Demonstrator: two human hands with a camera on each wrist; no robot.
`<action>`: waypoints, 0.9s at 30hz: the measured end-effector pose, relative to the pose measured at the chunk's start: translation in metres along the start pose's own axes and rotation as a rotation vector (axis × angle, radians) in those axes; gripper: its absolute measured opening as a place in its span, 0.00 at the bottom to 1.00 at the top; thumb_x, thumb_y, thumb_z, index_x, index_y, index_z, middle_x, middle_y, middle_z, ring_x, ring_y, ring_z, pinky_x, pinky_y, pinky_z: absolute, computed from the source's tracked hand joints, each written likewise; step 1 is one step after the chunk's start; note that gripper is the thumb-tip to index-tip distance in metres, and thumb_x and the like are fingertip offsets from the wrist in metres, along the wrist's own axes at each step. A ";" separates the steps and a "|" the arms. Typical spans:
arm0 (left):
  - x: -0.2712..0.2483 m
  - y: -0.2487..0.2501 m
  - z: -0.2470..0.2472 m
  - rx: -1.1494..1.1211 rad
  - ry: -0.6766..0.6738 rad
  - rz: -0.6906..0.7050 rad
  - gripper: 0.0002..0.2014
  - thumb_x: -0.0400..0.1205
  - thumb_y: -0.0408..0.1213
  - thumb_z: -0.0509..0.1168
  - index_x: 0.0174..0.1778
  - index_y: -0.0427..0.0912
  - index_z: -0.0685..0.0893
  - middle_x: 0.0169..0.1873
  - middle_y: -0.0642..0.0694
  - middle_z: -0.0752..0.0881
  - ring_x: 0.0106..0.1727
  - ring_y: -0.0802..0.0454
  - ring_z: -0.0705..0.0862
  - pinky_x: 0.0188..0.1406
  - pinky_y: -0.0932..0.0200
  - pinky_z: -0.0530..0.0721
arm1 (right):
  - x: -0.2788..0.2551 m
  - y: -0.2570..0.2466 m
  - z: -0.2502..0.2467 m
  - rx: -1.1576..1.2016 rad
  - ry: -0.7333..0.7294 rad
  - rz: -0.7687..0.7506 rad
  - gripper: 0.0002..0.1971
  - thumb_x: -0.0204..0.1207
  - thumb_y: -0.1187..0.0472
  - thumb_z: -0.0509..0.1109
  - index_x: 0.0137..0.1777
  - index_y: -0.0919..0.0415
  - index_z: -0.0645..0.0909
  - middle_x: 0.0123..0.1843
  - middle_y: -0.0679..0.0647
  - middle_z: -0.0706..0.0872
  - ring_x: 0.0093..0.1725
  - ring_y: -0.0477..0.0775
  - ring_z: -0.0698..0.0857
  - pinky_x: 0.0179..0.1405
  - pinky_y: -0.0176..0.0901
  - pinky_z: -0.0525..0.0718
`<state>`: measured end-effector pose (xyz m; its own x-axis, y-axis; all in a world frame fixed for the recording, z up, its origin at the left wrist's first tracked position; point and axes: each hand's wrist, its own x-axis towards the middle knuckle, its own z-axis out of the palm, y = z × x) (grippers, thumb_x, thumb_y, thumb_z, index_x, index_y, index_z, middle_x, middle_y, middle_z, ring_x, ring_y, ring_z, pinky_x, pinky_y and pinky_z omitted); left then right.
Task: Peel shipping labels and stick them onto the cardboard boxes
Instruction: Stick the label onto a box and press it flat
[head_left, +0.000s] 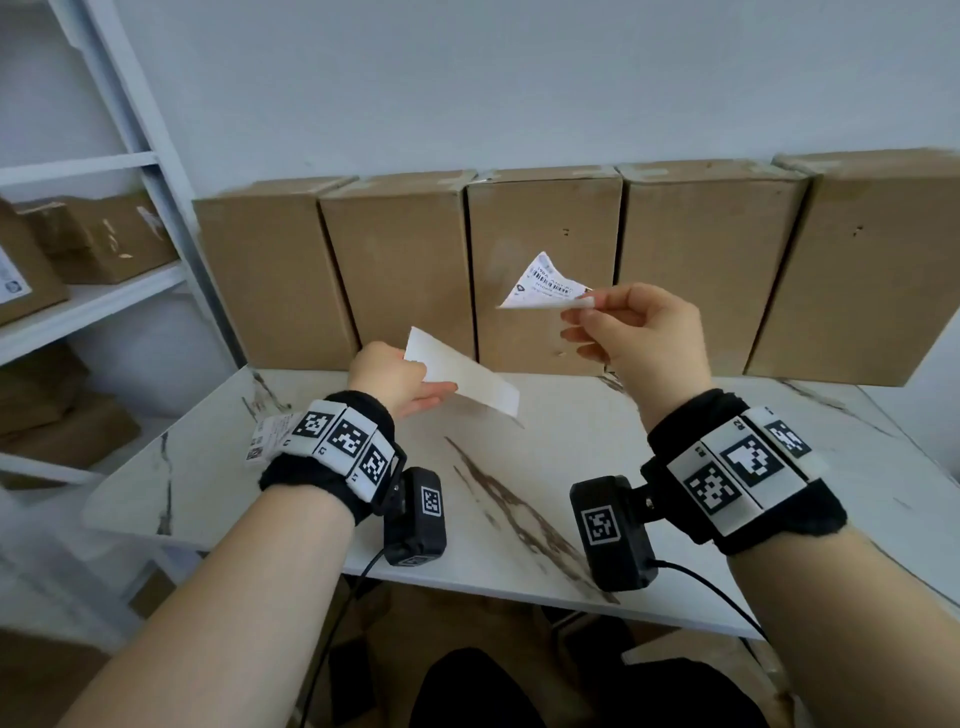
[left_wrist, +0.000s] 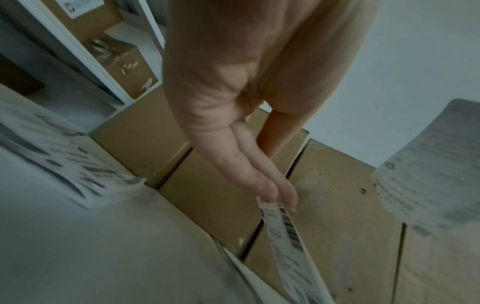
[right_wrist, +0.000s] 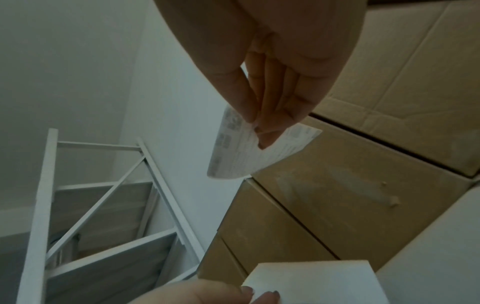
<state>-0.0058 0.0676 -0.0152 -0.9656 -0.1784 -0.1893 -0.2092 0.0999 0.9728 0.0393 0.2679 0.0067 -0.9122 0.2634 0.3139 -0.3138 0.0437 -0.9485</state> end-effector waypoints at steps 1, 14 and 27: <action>-0.001 -0.002 -0.004 0.046 0.001 -0.005 0.09 0.78 0.20 0.63 0.35 0.35 0.77 0.49 0.32 0.88 0.60 0.38 0.85 0.62 0.42 0.82 | -0.001 0.002 0.005 -0.004 -0.031 0.009 0.08 0.76 0.72 0.68 0.40 0.60 0.81 0.39 0.55 0.89 0.30 0.44 0.88 0.29 0.31 0.83; -0.009 -0.002 -0.030 0.223 -0.013 -0.042 0.04 0.84 0.25 0.57 0.43 0.33 0.73 0.30 0.44 0.85 0.53 0.37 0.88 0.49 0.49 0.86 | -0.011 0.009 0.047 -0.091 -0.216 0.103 0.13 0.75 0.77 0.60 0.40 0.63 0.83 0.40 0.57 0.89 0.38 0.49 0.89 0.38 0.34 0.87; -0.031 0.017 -0.012 0.202 -0.034 0.392 0.05 0.82 0.37 0.64 0.51 0.45 0.84 0.52 0.46 0.88 0.51 0.50 0.87 0.50 0.59 0.87 | -0.016 -0.003 0.039 -0.080 -0.180 0.082 0.09 0.77 0.62 0.68 0.39 0.66 0.85 0.39 0.55 0.91 0.33 0.45 0.89 0.38 0.37 0.89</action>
<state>0.0220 0.0634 0.0083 -0.9817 -0.0573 0.1813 0.1512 0.3432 0.9270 0.0445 0.2262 0.0063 -0.9683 0.0931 0.2318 -0.2217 0.1073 -0.9692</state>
